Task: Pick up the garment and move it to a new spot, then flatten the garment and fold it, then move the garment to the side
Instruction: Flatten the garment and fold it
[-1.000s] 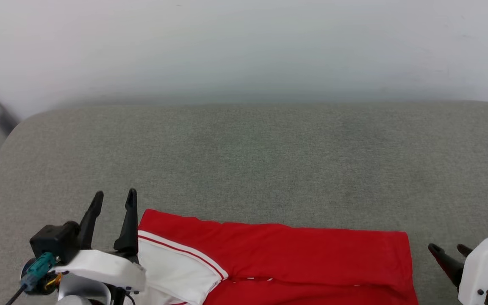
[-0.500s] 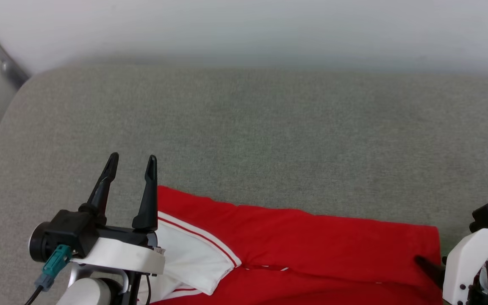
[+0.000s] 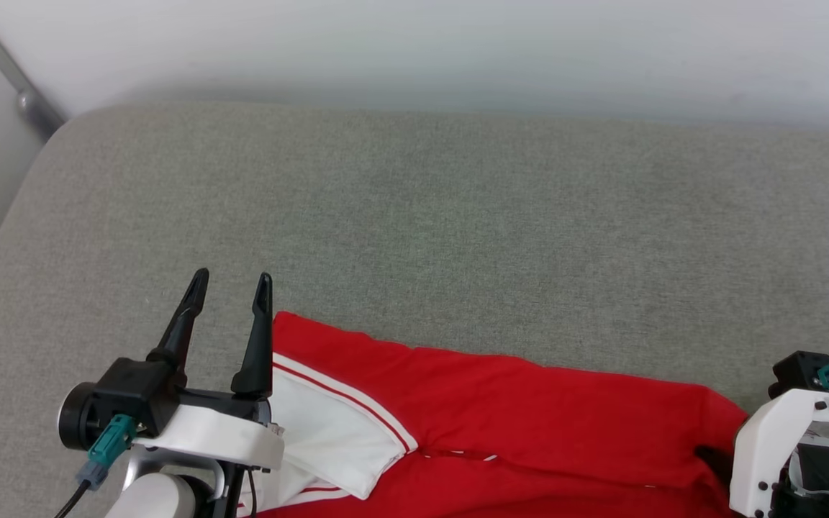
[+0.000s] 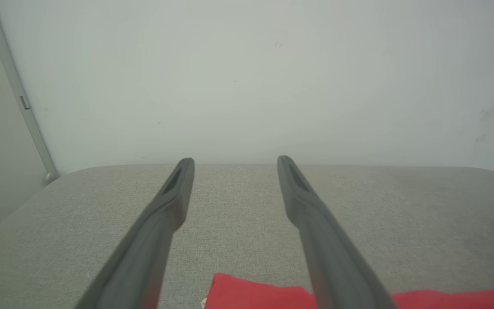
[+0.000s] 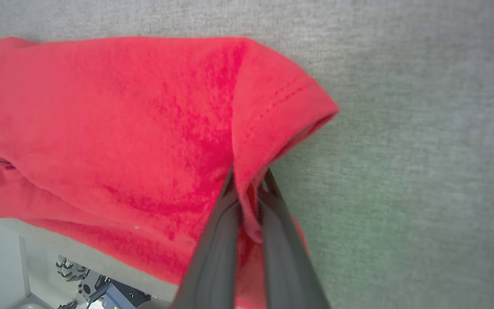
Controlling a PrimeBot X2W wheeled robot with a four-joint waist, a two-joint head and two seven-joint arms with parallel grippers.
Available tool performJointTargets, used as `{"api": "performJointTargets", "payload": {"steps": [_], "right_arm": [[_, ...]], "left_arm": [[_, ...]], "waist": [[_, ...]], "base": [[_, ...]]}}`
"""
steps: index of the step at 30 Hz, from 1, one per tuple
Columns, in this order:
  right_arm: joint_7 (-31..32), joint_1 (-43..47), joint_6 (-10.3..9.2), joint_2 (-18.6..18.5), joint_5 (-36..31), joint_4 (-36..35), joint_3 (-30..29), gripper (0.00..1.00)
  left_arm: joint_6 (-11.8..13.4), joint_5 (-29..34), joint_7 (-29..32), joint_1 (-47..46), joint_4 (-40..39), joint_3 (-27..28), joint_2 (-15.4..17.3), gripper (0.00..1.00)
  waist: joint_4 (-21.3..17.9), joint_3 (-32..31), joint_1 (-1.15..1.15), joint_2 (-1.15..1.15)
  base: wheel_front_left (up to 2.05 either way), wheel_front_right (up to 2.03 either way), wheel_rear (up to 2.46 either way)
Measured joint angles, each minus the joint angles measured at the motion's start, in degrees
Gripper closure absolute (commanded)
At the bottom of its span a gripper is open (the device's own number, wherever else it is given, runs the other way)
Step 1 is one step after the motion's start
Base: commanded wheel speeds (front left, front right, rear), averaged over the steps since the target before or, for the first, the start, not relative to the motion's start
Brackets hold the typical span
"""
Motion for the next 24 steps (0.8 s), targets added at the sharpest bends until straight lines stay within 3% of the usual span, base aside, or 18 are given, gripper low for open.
{"api": "performJointTargets", "payload": {"steps": [9,20,24], "right_arm": [[-1.47,-1.75,0.02,-2.63,-0.09,-2.02,-1.79,1.00],[3.63,-2.63,0.01,-5.36,-4.66,-2.49,-17.51,1.00],[6.68,-3.89,0.01,-4.59,-4.80,-2.94,-19.96,1.00]], "left_arm": [[1.00,0.13,1.00,1.79,-0.11,-0.56,0.54,0.00],[1.58,0.16,1.69,3.33,-0.49,-1.58,0.92,0.00],[1.76,0.15,1.69,3.52,-0.40,-1.76,0.92,0.00]], "waist": [[-1.80,-3.70,0.00,0.00],[-3.42,-5.52,-0.01,0.00],[-3.75,-5.75,0.00,0.00]], "base": [[0.00,0.00,0.00],[0.00,0.00,0.00],[0.00,0.00,0.00]]}}
